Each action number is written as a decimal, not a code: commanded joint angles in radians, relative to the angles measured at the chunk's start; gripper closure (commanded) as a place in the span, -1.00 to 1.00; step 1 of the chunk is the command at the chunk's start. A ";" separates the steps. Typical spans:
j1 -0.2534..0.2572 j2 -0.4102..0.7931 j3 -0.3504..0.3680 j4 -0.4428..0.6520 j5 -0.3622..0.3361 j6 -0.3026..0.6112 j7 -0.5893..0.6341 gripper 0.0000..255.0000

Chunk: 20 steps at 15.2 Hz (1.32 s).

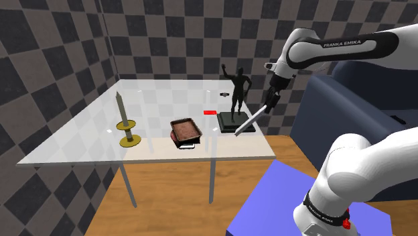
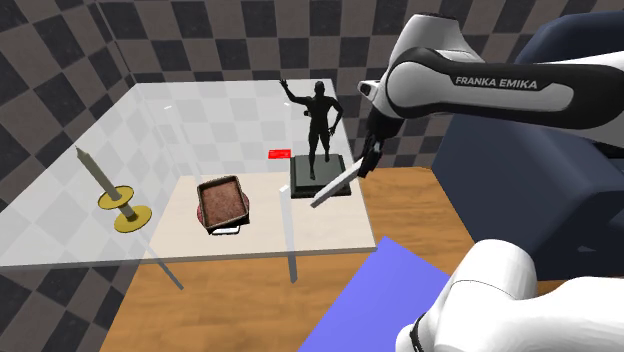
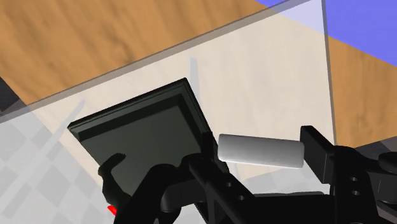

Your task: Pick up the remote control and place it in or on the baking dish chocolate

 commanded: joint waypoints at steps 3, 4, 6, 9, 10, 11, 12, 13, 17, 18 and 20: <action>0.046 0.049 0.046 0.026 0.040 0.026 0.059 1.00; 0.062 0.069 0.060 0.034 0.053 0.039 0.077 1.00; 0.093 0.112 0.085 0.054 0.079 0.064 0.112 1.00; 0.138 0.183 0.121 0.094 0.116 0.098 0.161 1.00; 0.152 0.208 0.131 0.109 0.128 0.108 0.176 1.00; 0.166 0.233 0.142 0.126 0.139 0.118 0.191 1.00; 0.180 0.259 0.152 0.144 0.150 0.127 0.205 1.00; 0.193 0.286 0.162 0.163 0.161 0.135 0.219 1.00; 0.240 0.397 0.197 0.251 0.202 0.160 0.271 1.00; 0.251 0.426 0.206 0.276 0.212 0.165 0.283 1.00; 0.270 0.484 0.221 0.329 0.229 0.171 0.307 1.00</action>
